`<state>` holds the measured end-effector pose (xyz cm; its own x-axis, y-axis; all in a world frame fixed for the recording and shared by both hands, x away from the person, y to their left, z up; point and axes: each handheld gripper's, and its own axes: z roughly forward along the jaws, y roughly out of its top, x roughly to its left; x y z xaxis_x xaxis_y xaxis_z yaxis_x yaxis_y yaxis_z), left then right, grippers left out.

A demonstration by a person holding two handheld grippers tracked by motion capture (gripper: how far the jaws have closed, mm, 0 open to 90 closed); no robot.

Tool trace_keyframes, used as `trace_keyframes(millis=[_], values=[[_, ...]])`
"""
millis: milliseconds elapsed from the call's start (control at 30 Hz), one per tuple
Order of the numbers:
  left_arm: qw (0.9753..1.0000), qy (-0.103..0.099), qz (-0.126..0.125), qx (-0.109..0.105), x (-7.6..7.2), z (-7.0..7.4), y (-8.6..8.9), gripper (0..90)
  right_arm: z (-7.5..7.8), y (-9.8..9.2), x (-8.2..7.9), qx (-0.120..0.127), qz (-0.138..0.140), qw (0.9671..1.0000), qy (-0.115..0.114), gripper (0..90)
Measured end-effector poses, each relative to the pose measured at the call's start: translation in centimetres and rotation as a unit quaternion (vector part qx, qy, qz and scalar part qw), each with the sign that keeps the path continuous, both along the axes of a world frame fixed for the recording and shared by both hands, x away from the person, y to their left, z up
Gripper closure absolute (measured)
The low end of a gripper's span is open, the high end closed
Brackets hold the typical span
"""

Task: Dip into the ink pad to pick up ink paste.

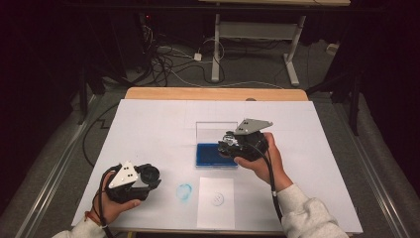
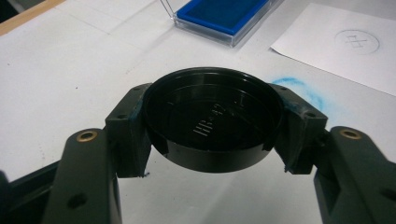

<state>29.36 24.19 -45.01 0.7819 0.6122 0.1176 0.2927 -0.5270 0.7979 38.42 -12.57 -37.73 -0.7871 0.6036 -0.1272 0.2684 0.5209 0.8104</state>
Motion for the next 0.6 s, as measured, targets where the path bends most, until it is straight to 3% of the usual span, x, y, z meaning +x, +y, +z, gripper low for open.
trace_keyframes(millis=[167, 600], values=[[1.0000, 0.005, -0.001, 0.003, -0.1, -0.2, -0.1, 36.5, -0.4, 0.4, 0.5, 0.000, 0.001, 0.9999, 0.013, 57.0], [0.9999, 0.009, 0.001, 0.005, 0.0, -0.2, -0.1, 36.5, -0.9, 2.2, 1.9, -0.022, 0.001, 0.9997, 0.007, 57.0]])
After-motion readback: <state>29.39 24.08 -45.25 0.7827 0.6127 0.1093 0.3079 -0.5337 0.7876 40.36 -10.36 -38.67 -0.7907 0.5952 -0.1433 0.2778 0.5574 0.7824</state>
